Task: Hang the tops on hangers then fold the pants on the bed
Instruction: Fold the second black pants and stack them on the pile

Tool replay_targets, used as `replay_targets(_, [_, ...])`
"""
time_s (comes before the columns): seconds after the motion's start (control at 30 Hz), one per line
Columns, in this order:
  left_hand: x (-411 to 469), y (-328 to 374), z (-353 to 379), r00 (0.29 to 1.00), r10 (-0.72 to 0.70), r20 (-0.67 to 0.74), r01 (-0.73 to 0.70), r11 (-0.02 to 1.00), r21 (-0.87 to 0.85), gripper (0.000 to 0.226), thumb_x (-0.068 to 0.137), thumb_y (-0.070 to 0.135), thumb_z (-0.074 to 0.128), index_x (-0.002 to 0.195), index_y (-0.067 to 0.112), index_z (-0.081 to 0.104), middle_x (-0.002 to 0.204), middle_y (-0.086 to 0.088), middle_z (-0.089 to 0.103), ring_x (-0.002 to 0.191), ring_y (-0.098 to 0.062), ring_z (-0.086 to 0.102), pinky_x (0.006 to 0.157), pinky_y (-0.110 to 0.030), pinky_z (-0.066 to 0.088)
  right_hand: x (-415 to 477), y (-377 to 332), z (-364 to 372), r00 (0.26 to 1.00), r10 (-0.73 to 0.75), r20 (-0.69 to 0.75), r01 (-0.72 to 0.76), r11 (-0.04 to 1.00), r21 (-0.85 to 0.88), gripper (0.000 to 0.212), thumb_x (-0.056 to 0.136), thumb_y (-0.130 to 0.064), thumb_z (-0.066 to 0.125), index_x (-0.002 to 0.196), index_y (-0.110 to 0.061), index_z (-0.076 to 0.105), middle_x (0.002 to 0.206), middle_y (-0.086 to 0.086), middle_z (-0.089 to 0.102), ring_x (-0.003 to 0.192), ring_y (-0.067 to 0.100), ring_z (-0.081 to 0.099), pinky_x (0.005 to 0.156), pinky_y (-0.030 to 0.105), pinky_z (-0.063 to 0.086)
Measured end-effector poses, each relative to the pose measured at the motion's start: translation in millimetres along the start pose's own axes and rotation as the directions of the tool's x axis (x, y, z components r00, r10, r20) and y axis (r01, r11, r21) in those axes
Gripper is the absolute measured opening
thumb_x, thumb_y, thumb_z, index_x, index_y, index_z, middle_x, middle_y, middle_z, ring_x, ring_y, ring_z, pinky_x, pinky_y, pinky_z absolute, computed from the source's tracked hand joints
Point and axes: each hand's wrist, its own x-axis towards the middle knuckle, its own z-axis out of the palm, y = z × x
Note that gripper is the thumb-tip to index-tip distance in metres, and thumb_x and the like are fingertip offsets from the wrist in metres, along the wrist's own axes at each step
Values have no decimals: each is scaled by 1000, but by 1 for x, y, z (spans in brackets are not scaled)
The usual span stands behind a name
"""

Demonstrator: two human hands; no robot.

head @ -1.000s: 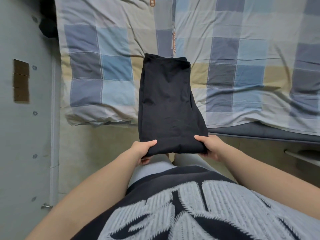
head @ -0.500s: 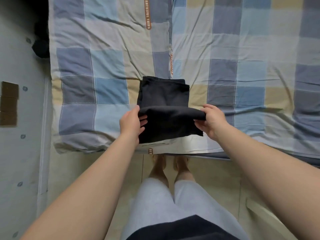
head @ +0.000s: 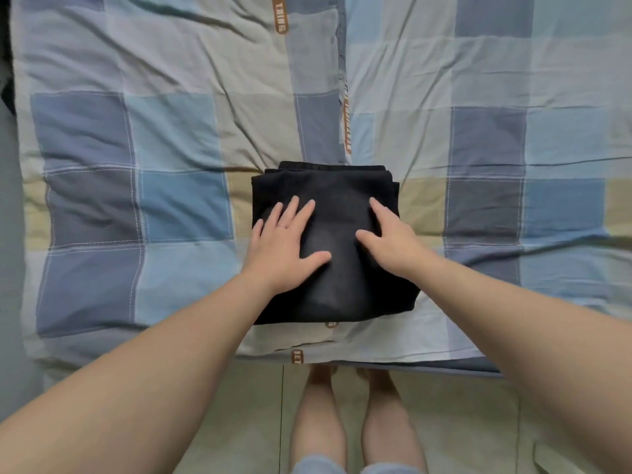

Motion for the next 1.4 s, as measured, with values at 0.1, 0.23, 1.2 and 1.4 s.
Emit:
replay_targets(0.1, [11, -16, 33, 998, 49, 35, -54, 986, 156, 91, 83, 83, 37, 159, 46, 3, 170, 11, -10, 156, -16, -9, 125, -52, 2, 12, 26, 31, 1000, 9, 24, -1, 956, -292, 72, 100, -62, 33, 159, -42, -3, 169, -8, -8, 156, 26, 0, 123, 53, 14])
replay_targets(0.23, [28, -27, 46, 999, 47, 6, -48, 990, 132, 90, 82, 85, 36, 158, 46, 10, 170, 11, -6, 156, -16, -5, 123, -55, 3, 28, 42, 48, 1000, -13, 25, 19, 958, -287, 73, 99, -64, 31, 158, -43, -7, 168, -13, -15, 156, 26, -7, 124, 53, 12])
replay_targets(1.2, [1, -18, -1, 794, -388, 468, 598, 368, -712, 64, 80, 39, 85, 133, 18, 58, 122, -2, 72, 103, -23, 73, 85, -39, 60, -15, 89, -3, 871, 299, 389, -485, 645, 591, 55, 82, -61, 71, 129, -34, 63, 118, -12, 73, 116, 15, 65, 107, 45, 47])
replay_targets(1.4, [-37, -16, -4, 552, -195, 811, 831, 216, -513, 68, 69, 49, 84, 122, 9, 69, 118, -12, 74, 106, -31, 73, 89, -41, 57, -53, 94, -10, 763, 297, 574, -635, 507, 583, 71, 69, -60, 82, 126, -21, 68, 121, 1, 73, 112, 21, 70, 97, 38, 53])
